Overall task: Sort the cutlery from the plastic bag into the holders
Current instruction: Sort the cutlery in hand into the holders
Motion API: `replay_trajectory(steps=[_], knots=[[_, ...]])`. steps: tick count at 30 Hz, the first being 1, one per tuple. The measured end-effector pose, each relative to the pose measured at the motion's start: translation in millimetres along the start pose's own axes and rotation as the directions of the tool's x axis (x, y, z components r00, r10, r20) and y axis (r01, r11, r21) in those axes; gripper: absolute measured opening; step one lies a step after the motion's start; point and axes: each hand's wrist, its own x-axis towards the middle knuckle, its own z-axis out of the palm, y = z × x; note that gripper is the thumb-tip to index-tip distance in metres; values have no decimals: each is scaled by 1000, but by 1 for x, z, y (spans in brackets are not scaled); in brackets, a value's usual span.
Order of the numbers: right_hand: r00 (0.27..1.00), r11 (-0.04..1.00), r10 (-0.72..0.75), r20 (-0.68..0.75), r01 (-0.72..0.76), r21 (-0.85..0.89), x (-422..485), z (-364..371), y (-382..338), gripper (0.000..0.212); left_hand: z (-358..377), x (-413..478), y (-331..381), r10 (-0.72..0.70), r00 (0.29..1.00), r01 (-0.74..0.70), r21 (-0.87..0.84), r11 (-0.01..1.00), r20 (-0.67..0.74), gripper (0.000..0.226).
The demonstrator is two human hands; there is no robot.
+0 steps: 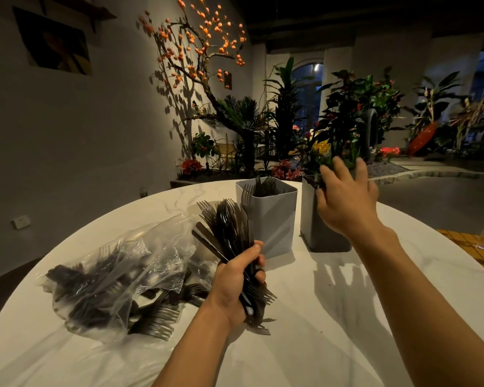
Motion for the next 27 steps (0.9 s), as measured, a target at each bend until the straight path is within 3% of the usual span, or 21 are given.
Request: replay_trajectory(steps=[2, 3, 4, 6, 8, 10, 16, 19, 24, 27], knots=[[976, 994, -86, -202, 98, 49, -5, -11, -17, 46, 0, 0, 1, 3, 1000, -3, -9, 1000, 10, 13], [967, 980, -121, -225, 153, 131, -9, -17, -28, 39, 1, 0, 1, 2, 1000, -2, -16, 1000, 18, 12], [975, 946, -150, -163, 189, 262, -13, -21, -39, 35, 1, 0, 2, -1, 1000, 2, -25, 1000, 29, 11], [962, 833, -244, 126, 142, 535, -24, -22, -59, 39, 2, -1, 2, -13, 999, 15, -42, 999, 45, 14], [874, 686, -346, 341, -12, 727, -36, -12, -70, 35, 2, -2, 2, -21, 998, 23, -31, 999, 58, 19], [810, 546, -415, 415, -144, 825, -45, 3, -65, 22, 2, -5, 2, -23, 995, 21, 15, 1000, 97, 20], [846, 185, -368, 387, -341, 922, -51, 24, -39, 10, 5, -10, 3, -89, 988, 79, 80, 994, 126, 37], [843, 53, -374, 388, -398, 916, -57, 31, -47, 19, 4, -9, 4, -118, 985, 108, 77, 991, 129, 33], [822, -15, -400, 406, -448, 894, -63, 28, -52, 29, 4, -10, 5, -142, 979, 129, 100, 987, 145, 34], [856, 2, -343, 387, -411, 911, -62, 26, -53, 23, 4, -11, 5, -170, 973, 149, 140, 979, 153, 31]])
